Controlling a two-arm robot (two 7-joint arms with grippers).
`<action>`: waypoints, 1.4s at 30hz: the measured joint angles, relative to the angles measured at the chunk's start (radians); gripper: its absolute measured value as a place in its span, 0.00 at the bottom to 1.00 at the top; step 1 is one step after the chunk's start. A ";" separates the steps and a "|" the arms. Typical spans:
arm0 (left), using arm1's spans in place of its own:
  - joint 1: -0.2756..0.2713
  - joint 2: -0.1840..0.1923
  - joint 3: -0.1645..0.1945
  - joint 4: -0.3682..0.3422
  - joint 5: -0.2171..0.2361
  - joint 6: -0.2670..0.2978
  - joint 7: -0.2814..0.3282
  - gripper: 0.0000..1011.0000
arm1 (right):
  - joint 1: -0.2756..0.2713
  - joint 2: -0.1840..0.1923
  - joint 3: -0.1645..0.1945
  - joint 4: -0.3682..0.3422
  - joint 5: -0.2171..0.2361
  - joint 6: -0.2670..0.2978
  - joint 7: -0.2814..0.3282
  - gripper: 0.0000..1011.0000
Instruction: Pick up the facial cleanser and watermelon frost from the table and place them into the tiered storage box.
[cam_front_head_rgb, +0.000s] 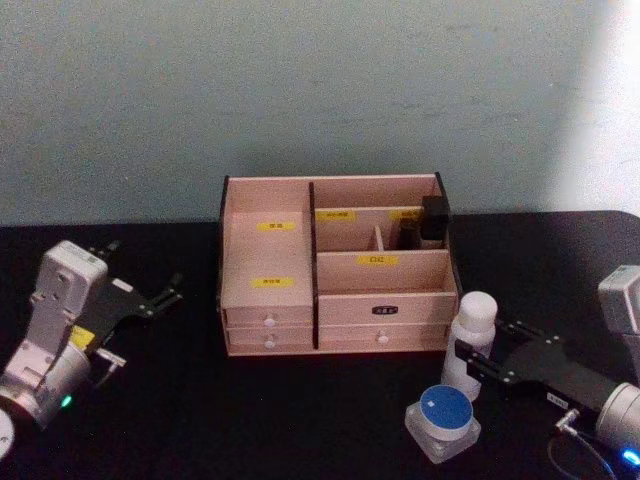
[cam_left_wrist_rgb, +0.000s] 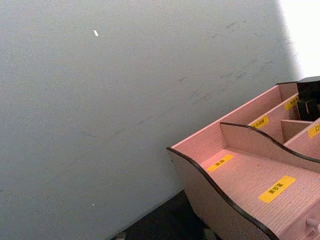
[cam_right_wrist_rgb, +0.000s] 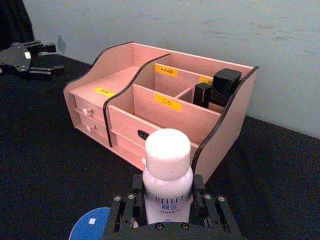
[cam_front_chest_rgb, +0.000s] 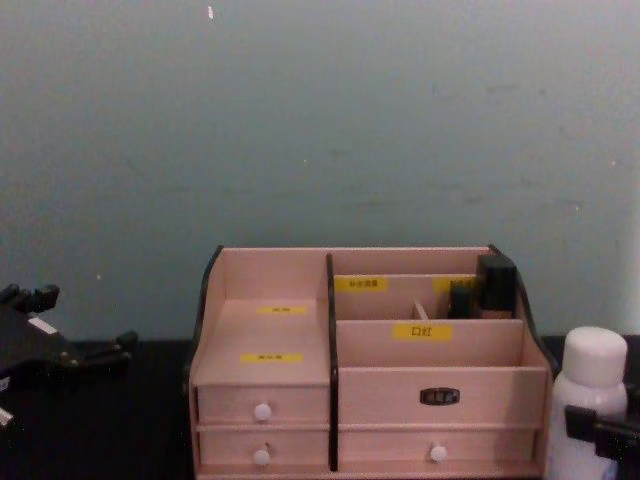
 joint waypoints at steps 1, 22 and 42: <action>0.000 0.000 0.000 0.000 0.000 0.000 0.000 0.99 | 0.000 0.000 0.000 0.000 0.000 0.000 0.000 0.58; 0.000 0.000 0.000 0.000 0.000 0.000 0.000 0.99 | -0.018 0.013 0.032 -0.047 0.026 0.003 0.008 0.58; 0.000 0.000 0.000 0.000 0.000 0.000 0.000 0.99 | 0.010 0.083 0.070 -0.201 0.125 0.068 0.030 0.58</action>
